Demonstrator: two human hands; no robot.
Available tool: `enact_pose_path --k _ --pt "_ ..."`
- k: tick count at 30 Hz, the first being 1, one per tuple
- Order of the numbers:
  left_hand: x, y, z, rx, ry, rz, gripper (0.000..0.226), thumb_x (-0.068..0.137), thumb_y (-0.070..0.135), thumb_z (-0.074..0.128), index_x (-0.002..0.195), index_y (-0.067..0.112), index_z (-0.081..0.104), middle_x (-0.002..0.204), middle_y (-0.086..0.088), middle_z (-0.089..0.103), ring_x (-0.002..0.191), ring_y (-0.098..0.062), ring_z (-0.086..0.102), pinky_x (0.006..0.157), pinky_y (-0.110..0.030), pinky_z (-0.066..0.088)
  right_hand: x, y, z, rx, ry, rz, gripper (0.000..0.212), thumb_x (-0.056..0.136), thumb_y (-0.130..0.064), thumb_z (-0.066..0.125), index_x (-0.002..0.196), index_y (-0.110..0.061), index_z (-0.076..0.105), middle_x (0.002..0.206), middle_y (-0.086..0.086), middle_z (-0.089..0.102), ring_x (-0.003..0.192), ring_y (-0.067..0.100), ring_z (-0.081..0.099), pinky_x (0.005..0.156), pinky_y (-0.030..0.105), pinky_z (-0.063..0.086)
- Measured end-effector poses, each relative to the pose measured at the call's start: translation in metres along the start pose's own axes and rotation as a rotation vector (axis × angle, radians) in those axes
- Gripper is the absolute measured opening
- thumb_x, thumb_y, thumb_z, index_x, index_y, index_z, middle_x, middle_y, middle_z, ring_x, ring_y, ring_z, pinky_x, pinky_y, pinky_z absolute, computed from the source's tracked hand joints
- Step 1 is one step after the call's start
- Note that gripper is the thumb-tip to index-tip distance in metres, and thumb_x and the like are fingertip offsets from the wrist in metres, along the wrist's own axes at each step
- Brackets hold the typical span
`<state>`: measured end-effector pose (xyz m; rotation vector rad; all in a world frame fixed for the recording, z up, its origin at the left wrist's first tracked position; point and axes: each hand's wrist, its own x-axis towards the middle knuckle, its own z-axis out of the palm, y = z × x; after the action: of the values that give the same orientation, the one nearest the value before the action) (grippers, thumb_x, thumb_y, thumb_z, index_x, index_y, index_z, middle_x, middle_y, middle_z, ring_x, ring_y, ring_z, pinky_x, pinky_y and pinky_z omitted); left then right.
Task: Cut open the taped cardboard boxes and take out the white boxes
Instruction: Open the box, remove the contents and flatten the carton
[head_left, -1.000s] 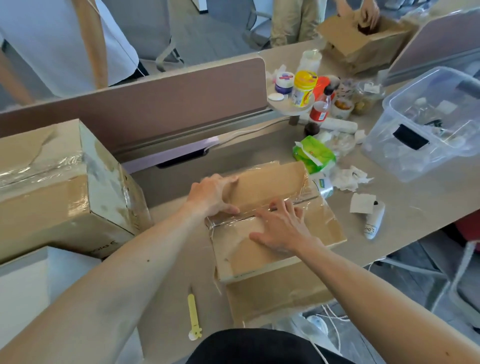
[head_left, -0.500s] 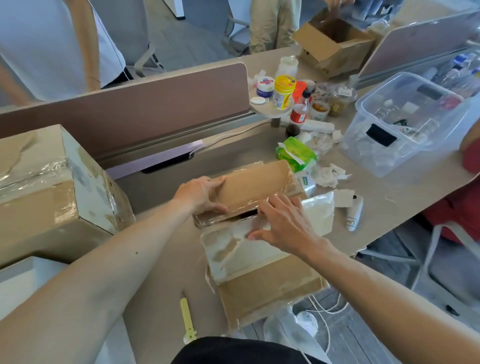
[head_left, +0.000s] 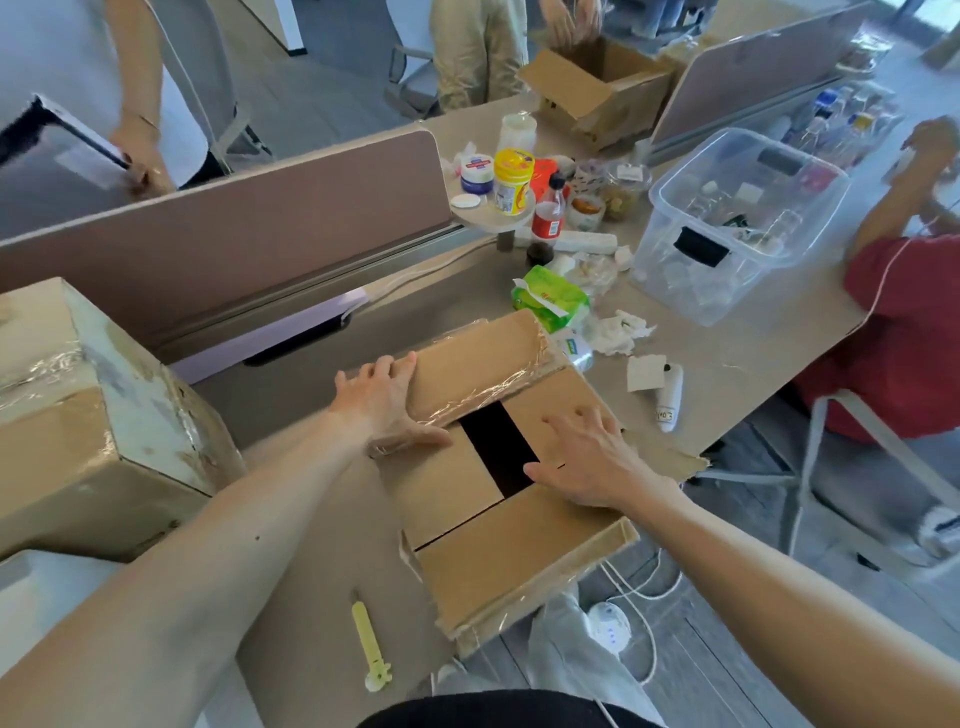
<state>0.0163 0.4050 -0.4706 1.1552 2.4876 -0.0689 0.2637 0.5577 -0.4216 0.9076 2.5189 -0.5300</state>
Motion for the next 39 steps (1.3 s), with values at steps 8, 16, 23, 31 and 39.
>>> enact_pose_path --k 8,16,23,31,39 --pt "0.007 0.0 -0.014 -0.009 -0.099 0.006 0.125 0.06 0.075 0.064 0.159 0.025 0.006 0.149 -0.004 0.039 0.13 -0.029 0.046 0.103 -0.048 0.044 0.044 0.005 0.029 -0.011 0.118 0.182 0.108 0.063 -0.071 0.068 0.146 -0.046 0.003 0.158 0.017 -0.009 0.139 0.049 0.009 0.102 0.069 0.019" --pt "0.022 -0.023 -0.055 -0.362 -0.301 0.005 0.085 0.066 0.07 0.061 0.145 0.043 0.046 0.13 0.006 0.058 0.109 -0.017 0.059 0.099 -0.042 0.05 0.052 0.01 0.031 -0.099 0.17 0.169 0.11 0.064 -0.071 0.066 0.151 -0.042 0.005 0.156 0.022 -0.002 0.131 0.051 0.027 0.099 0.065 0.034" --pt "0.032 -0.032 -0.098 -0.449 -0.213 0.049 0.016 0.088 0.043 0.067 0.1 0.036 0.075 0.136 0.002 0.056 0.112 -0.016 0.059 0.099 -0.04 0.045 0.054 0.013 0.026 -0.099 0.131 0.159 0.11 0.064 -0.066 0.067 0.151 -0.041 0.003 0.157 0.024 0.0 0.13 0.052 0.029 0.097 0.062 0.036" --pt "0.039 -0.033 -0.111 -0.112 0.225 -0.081 0.048 0.098 0.045 0.057 0.122 0.005 0.062 0.124 -0.02 0.065 0.093 -0.019 0.067 0.077 -0.036 0.049 0.053 0.016 0.009 -0.077 0.087 0.096 0.105 0.062 -0.065 0.062 0.149 -0.04 0.008 0.15 0.025 0.02 0.12 0.051 0.045 0.093 0.053 0.044" --pt "0.043 0.015 -0.008 -0.136 0.039 -0.218 0.065 0.104 0.053 0.027 0.159 0.033 -0.003 0.167 0.004 -0.013 0.153 -0.033 -0.01 0.119 -0.064 0.002 0.042 0.032 -0.019 0.042 0.093 -0.079 0.078 0.071 -0.066 0.057 0.137 -0.04 0.023 0.112 0.009 0.044 0.097 0.038 0.055 0.077 0.042 0.042"
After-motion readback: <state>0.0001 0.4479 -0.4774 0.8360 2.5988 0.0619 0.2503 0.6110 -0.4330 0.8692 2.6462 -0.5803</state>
